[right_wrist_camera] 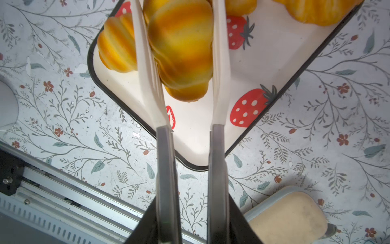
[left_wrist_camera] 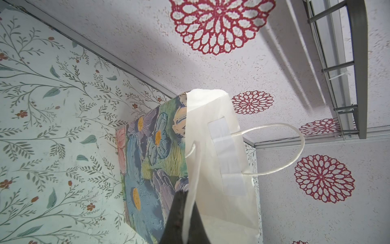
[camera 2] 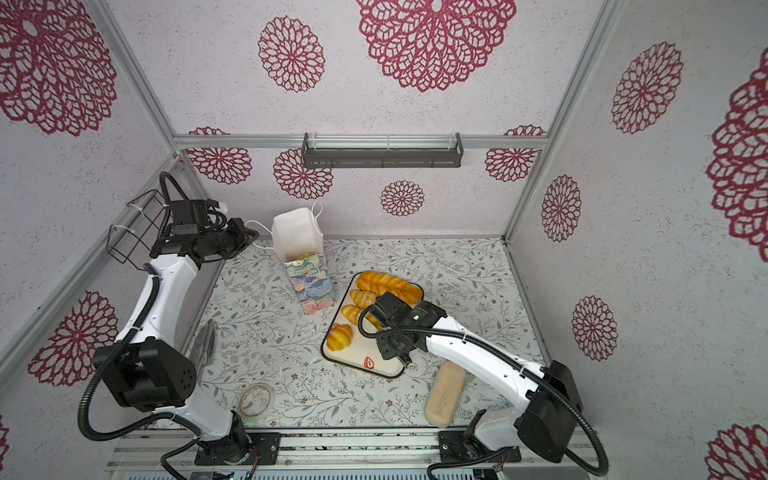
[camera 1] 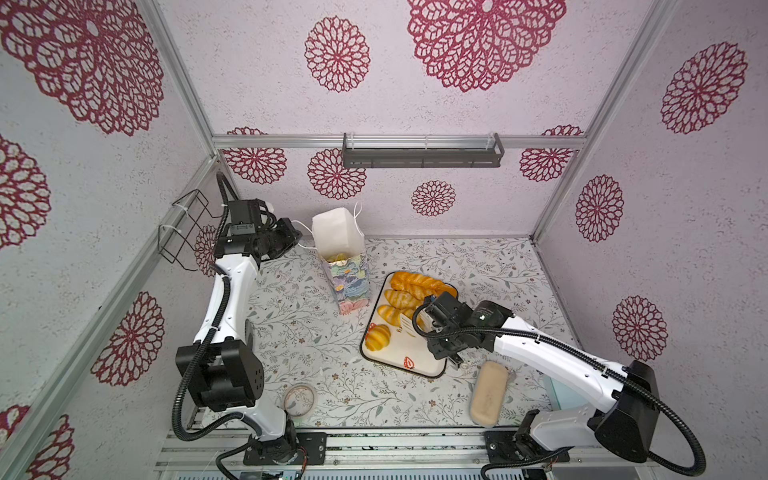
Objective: Pack bread into a paper bag
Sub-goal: Pick up the bread from the tray, then place the bread in the paper bag.
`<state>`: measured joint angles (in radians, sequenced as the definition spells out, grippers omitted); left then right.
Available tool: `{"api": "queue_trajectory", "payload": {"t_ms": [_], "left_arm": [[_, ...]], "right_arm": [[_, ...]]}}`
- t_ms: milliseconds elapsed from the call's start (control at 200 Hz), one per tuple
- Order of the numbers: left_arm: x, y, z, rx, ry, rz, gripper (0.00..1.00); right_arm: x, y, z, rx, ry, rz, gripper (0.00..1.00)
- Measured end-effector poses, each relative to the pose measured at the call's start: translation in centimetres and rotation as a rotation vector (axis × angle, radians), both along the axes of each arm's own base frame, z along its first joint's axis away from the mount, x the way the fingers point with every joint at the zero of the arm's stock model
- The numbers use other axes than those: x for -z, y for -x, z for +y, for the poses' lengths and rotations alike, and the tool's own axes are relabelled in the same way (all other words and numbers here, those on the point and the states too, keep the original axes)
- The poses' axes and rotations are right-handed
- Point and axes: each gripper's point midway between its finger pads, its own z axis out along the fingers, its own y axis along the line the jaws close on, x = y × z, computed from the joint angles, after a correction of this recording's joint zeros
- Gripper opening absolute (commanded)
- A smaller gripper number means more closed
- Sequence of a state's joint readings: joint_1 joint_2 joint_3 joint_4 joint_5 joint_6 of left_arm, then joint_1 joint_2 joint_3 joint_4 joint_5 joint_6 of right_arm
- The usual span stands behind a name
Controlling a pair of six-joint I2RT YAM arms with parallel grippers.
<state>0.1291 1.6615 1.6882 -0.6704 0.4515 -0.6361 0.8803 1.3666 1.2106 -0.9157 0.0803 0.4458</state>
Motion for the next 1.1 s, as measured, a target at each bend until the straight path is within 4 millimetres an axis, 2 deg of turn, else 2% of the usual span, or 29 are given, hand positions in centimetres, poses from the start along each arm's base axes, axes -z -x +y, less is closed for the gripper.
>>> {"api": "queue_trajectory", "payload": {"t_ms": [370,555,1101], "left_arm": [[0.0,0.0,0.0,0.0,0.0,0.001,0.0],[0.0,0.0,0.0,0.0,0.0,0.001,0.0],[0.0,0.0,0.0,0.0,0.0,0.001,0.0]], "right_arm": [[-5.1,-2.9,1.4,0.009,-0.079,-0.118,0.4],[-6.1,-3.6,2.1,-0.014,-0.075,-0.136,0.4],[-13.1,-7.7,6.9,-0.095,-0.169,-0.283,0.4]]}}
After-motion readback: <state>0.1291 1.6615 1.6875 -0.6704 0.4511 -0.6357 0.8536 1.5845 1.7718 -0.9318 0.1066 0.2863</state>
